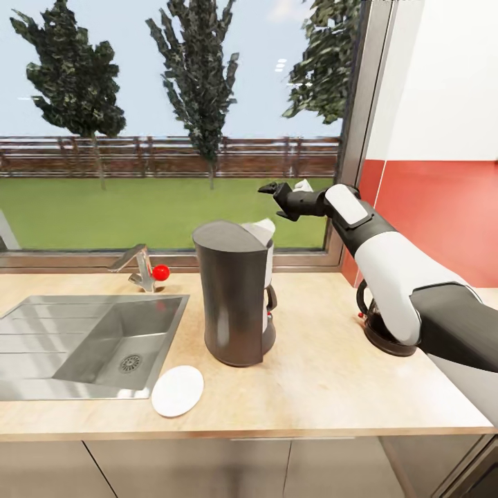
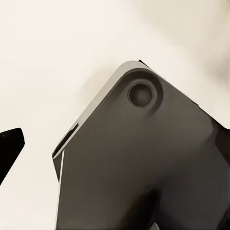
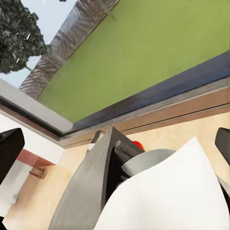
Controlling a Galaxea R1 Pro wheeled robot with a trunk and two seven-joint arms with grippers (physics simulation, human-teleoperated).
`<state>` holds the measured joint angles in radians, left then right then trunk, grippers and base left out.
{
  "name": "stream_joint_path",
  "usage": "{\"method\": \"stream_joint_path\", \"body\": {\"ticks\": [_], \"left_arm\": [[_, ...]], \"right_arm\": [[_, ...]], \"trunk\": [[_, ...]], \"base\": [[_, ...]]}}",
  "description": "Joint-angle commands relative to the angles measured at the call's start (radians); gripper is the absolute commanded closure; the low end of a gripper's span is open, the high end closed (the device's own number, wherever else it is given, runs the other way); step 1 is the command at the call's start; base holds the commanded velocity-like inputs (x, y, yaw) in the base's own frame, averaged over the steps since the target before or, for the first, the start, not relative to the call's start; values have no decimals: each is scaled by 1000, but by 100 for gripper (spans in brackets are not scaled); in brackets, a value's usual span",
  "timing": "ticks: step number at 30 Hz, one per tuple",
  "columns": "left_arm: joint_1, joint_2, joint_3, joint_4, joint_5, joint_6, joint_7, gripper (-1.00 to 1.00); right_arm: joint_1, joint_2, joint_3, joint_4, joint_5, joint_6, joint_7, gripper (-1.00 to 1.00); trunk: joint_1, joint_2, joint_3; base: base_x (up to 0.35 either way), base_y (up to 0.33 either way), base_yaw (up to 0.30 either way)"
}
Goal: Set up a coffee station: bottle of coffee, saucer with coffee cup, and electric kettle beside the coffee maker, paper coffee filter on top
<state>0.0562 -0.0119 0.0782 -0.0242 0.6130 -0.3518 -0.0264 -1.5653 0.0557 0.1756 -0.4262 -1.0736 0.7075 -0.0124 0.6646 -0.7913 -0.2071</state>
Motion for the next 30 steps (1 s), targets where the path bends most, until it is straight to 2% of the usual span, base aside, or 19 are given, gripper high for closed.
{"method": "stream_joint_path", "body": {"ticks": [1,21,24,27,30], "left_arm": [[1,0,8,-2,-1,-1,-3,-100],[1,0,8,-2,-1,5,-3,-100],[1,0,7,-2,-2,4,-3,-100],[1,0,6,-3,-3,4,-3,-100],[1,0,7,-3,-4,3,-3,-100]], "right_arm": [[-1,0,4,0,-1,1,-1,-100],[-1,-7,5,-1,6,1,-4,-100],[-1,-26,5,-1,5,1,-5,-100],[-1,-55,5,-2,4,2,-4,-100],[-1,-71,5,-2,5,5,-4,-100]], "trunk": [[-4,6,2],[-80,146,65],[-92,167,74],[-103,188,83],[-115,209,93]], "base": [[0,0,0],[0,0,0],[0,0,0],[0,0,0],[0,0,0]]}}
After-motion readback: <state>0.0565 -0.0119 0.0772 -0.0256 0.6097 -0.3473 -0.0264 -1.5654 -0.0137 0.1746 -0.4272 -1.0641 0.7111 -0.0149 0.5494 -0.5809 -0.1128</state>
